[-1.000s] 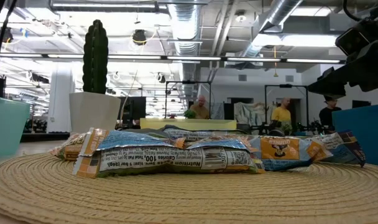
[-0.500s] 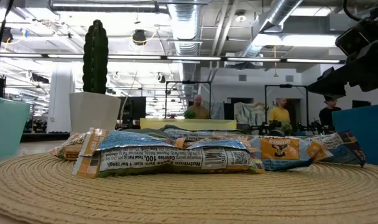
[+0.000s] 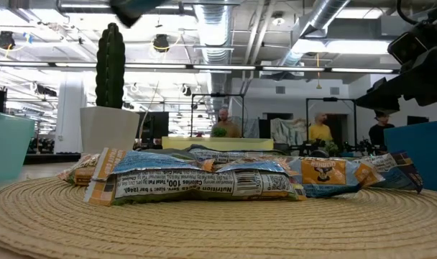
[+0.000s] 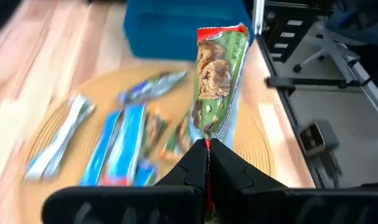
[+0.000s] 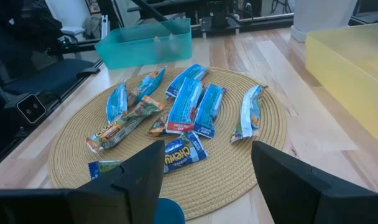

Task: Pick and place Granola Bars by type
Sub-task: Put the red granola bar into the light blue bin

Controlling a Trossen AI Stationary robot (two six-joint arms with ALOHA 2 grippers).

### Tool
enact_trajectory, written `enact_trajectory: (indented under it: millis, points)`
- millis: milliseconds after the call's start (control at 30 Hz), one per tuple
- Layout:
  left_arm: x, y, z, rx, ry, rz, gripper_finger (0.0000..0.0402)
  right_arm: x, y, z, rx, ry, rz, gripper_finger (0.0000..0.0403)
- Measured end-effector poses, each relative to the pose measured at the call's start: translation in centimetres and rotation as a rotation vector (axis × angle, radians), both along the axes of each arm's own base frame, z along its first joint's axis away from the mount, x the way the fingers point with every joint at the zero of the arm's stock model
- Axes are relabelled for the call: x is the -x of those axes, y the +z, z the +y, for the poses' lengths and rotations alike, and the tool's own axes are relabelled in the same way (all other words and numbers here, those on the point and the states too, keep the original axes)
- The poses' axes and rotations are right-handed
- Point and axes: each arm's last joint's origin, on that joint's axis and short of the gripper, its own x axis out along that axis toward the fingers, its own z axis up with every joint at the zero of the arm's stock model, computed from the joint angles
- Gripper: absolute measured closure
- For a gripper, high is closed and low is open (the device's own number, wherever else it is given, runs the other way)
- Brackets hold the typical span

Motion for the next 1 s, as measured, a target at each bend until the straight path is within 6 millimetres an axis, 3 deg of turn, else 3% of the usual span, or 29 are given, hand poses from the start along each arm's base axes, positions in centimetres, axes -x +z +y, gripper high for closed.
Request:
enact_trajectory:
  millis: [200,467,633,1000]
  points:
    - [6.6,-0.6,1.8,0.064,0.096,0.101,0.0401,0.0,0.0,0.0,0.000,0.000,-0.001,0.0168]
    - [12.3,-0.4,3.7,0.132,0.153,0.183,0.0401,0.0,0.0,0.0,0.000,0.000,-0.001,0.0168]
    - [13.9,-0.2,4.3,0.130,0.149,0.209,0.0401,0.0,0.0,0.0,0.000,0.000,0.000,0.0168]
    - [14.2,-0.3,4.4,0.139,0.156,0.222,0.0401,0.0,0.0,0.0,0.000,0.000,0.000,0.0168]
